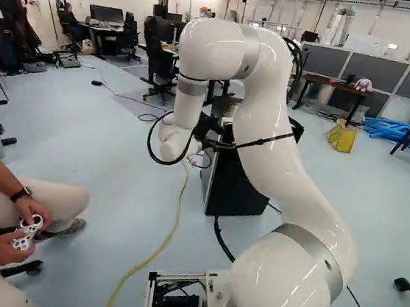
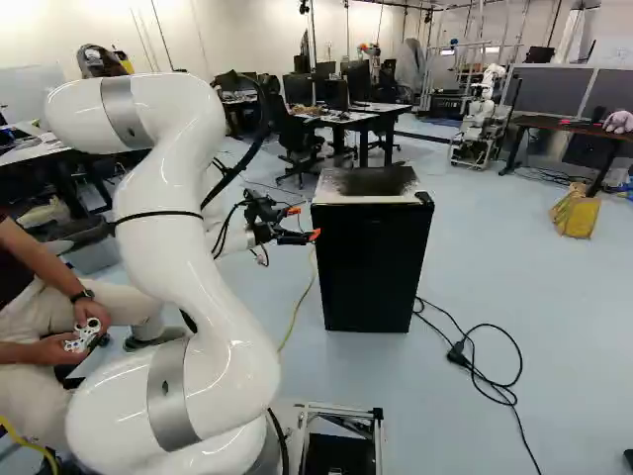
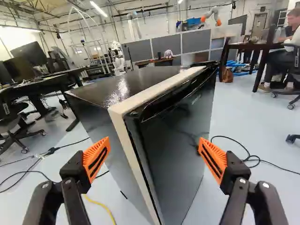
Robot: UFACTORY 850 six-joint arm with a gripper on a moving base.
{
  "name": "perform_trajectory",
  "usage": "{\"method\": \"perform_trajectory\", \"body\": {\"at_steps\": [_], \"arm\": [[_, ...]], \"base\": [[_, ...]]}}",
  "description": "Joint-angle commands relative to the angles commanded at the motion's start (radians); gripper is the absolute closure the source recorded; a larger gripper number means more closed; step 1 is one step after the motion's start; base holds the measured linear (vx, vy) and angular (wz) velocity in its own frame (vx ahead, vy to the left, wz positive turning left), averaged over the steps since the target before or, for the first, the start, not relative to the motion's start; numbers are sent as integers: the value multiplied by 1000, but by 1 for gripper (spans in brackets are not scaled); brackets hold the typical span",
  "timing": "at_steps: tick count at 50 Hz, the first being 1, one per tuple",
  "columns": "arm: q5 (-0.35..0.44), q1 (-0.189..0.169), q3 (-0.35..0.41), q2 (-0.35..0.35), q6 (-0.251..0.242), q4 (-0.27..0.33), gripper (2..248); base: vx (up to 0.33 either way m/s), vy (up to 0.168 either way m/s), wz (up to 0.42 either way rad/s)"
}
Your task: Grab a drink from the fridge
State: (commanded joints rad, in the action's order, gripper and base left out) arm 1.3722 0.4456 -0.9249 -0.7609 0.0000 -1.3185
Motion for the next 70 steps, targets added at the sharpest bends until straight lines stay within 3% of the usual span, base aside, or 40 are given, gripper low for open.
{"method": "perform_trajectory", "body": {"at_steps": [46, 70], "arm": [[-20, -13, -55, -28, 0, -63, 3], [9, -23, -76, -38, 0, -84, 3]], "base": [[0, 0, 0], [0, 0, 0]]}}
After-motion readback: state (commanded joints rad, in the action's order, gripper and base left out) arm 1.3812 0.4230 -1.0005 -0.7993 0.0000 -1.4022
